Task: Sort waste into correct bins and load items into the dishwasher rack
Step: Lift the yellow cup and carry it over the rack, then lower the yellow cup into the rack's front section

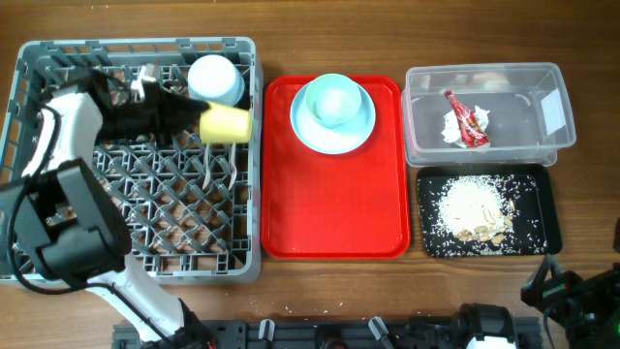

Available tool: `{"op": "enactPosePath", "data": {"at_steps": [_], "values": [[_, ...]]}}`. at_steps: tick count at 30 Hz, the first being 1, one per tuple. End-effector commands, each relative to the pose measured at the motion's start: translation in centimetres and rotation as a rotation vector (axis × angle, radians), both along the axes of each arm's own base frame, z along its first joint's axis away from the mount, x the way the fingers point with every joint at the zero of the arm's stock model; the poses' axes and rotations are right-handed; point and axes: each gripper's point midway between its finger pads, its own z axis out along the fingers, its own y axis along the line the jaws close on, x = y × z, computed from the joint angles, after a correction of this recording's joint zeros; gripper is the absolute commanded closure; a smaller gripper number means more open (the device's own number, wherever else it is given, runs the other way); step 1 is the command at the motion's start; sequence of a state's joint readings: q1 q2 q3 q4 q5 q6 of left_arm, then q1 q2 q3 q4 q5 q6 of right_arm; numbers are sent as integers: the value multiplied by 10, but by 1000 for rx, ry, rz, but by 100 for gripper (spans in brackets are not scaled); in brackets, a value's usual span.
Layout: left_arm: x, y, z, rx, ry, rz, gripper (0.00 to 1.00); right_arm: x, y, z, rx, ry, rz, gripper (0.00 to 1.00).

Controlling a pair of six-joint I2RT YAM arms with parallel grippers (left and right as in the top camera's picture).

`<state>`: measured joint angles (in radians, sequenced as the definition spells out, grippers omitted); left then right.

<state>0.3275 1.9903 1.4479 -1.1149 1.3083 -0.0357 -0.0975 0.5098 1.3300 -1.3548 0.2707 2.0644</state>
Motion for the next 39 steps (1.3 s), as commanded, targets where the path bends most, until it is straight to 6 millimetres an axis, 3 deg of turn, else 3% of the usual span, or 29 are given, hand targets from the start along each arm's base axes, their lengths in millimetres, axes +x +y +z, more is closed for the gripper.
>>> {"op": "enactPosePath", "data": {"at_steps": [1, 7, 18, 25, 31, 39], "values": [[-7, 3, -10, -12, -17, 1, 96, -1, -2, -1, 1, -1, -15, 0], [-12, 20, -27, 76, 31, 23, 96, -1, -2, -1, 1, -1, -15, 0], [-38, 16, -18, 15, 128, 1, 96, -1, -2, -1, 1, -1, -15, 0], [-32, 9, 25, -185, -13, 56, 96, -1, -2, -1, 1, -1, -14, 0], [-48, 0, 31, -174, -5, 15, 96, -1, -2, -1, 1, -1, -15, 0], [-81, -9, 8, -182, 62, -2, 96, -1, -2, -1, 1, -1, -15, 0]]}}
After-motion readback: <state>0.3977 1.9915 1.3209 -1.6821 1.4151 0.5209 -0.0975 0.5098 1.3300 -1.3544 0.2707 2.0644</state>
